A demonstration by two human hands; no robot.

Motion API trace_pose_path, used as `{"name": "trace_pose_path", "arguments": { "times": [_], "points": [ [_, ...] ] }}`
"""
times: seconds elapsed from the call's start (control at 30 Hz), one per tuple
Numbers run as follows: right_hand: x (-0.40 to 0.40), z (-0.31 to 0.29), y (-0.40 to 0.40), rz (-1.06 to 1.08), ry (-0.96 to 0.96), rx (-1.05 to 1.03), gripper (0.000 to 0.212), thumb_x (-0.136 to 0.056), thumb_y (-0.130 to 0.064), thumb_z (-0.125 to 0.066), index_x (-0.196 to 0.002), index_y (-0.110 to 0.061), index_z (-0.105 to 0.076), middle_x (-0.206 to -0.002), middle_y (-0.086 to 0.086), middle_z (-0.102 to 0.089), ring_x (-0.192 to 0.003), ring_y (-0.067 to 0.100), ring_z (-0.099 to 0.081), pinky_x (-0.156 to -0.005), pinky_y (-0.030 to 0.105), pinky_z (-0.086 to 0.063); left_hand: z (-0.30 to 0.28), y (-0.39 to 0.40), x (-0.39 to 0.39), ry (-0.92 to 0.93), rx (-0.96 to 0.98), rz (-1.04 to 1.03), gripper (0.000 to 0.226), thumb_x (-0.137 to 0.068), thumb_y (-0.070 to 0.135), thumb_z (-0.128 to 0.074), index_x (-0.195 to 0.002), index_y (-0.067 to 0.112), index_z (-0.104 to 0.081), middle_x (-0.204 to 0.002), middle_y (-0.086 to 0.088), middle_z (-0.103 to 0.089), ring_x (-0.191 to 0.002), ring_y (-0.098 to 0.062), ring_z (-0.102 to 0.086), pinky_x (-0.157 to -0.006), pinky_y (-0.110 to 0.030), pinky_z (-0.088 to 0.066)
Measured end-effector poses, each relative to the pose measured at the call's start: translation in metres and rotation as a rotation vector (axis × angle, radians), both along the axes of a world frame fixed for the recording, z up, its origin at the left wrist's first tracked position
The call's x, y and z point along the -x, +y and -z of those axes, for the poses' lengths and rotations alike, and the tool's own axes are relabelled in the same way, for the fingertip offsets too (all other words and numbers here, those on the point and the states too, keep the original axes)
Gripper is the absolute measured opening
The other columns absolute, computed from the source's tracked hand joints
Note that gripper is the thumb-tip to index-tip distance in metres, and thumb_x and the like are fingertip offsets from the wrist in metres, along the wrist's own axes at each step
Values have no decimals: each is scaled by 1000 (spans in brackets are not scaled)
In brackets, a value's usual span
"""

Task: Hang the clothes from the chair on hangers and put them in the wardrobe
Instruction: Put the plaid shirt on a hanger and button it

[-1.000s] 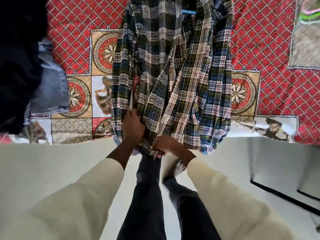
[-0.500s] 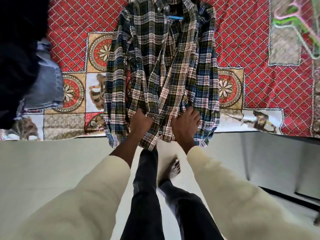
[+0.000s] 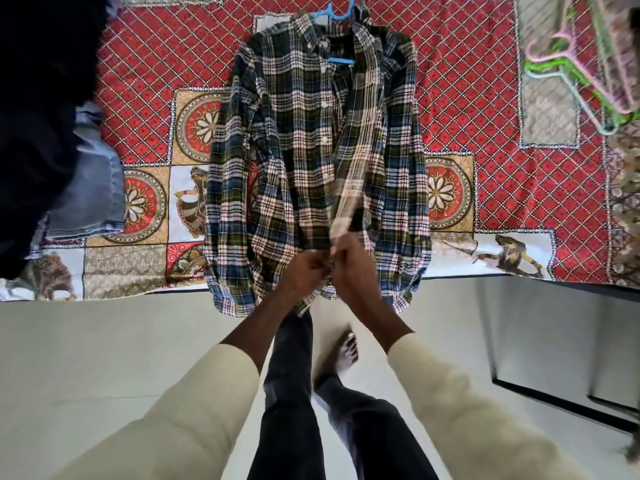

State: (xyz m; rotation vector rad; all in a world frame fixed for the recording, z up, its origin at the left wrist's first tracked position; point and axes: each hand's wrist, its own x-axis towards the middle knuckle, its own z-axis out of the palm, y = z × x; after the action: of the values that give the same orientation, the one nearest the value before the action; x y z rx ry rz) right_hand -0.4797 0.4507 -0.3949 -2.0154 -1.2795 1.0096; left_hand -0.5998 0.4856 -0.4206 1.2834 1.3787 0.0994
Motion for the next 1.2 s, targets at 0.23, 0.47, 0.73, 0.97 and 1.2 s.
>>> {"name": "trace_pose_path", "arguments": {
  "times": [0.23,0.47,0.73,0.97,1.2],
  "points": [
    [-63,-39,67,-917,95,704,26,-96,-9,-58,-119,-1,-66,-116,10,-69,-94,23,-69,-87,33,-55,16,34,38,125,187,-72,17,-91,2,-56,-99,-3,-71,-79,-14,-65,-62,-23,-56,-56,-28,-42],
    [-54,9,179,-69,-66,99,28,-91,-3,-49,-112,-5,-68,-111,17,-68,-89,28,-64,-74,32,-52,6,171,9,120,-249,-268,19,-95,12,-52,-100,19,-68,-86,-2,-67,-58,-15,-53,-51,-25,-44],
    [-75,29,259,49,-477,534,29,-91,-18,-53,-112,-3,-65,-115,17,-67,-107,37,-63,-84,39,-52,48,294,14,466,-144,-196,50,-86,24,-55,-134,11,-51,-124,-11,-60,-99,-32,-61,-81,-42,-54],
    [-56,27,369,74,-472,116,22,-98,-16,-51,-107,0,-63,-109,16,-64,-96,31,-60,-69,28,-38,41,375,-30,91,-490,-143,23,-94,7,-54,-112,8,-69,-105,-14,-68,-90,-36,-63,-74,-35,-51],
    [-62,73,448,136,-421,-81,33,-92,-23,-62,-118,-3,-57,-118,16,-56,-107,32,-54,-92,43,-48,35,494,-76,286,-967,612,35,-94,16,-52,-127,23,-64,-130,-1,-62,-134,-30,-38,-113,-42,-26]
  ]
}}
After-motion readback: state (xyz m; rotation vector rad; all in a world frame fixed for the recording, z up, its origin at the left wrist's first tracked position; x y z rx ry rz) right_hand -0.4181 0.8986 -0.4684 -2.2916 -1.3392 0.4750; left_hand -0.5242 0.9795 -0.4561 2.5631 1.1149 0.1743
